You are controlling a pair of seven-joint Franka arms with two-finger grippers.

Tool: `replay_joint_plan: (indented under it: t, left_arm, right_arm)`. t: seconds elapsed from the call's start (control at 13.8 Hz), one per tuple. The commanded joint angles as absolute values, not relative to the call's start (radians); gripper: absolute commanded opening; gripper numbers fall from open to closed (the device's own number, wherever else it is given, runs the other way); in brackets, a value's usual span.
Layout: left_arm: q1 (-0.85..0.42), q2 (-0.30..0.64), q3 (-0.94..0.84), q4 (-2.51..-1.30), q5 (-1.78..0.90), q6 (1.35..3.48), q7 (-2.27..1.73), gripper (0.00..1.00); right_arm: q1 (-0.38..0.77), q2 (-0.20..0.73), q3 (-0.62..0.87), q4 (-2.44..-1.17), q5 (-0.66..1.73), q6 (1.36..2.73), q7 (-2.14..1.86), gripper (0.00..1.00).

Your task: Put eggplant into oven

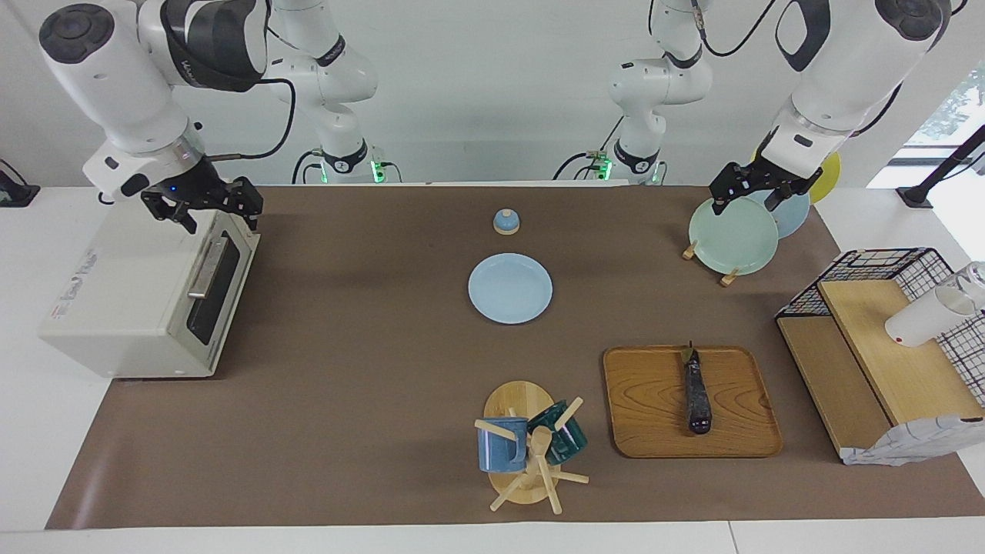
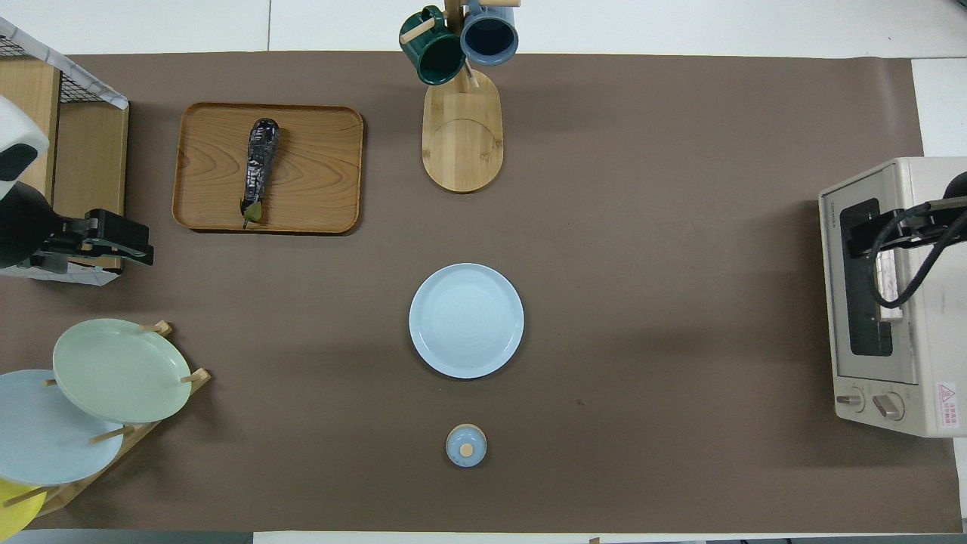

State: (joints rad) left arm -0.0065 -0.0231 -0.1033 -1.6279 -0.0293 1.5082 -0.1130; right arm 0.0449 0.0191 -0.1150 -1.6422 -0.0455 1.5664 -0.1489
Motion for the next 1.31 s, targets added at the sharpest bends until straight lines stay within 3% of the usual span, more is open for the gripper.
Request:
replay_joint_plan:
  t: [0.0, 0.95, 1.24]
  left_arm:
    - [-0.009, -0.021, -0.1, -1.615, -0.018, 1.505, -0.11, 1.0]
    - [-0.015, -0.015, -0.1, -1.612, -0.026, 1.634, -0.118, 1.0]
    - [-0.012, 0.093, -0.1, -1.536, -0.037, 1.632, -0.117, 1.0]
  right_arm:
    - [0.043, -0.02, -0.114, -1.638, -0.02, 1.556, -0.141, 1.0]
    - [0.035, -0.041, -0.11, -1.651, -0.018, 1.555, -0.138, 1.0]
    - [0.035, -0.041, -0.112, -1.651, -0.018, 1.555, -0.138, 1.0]
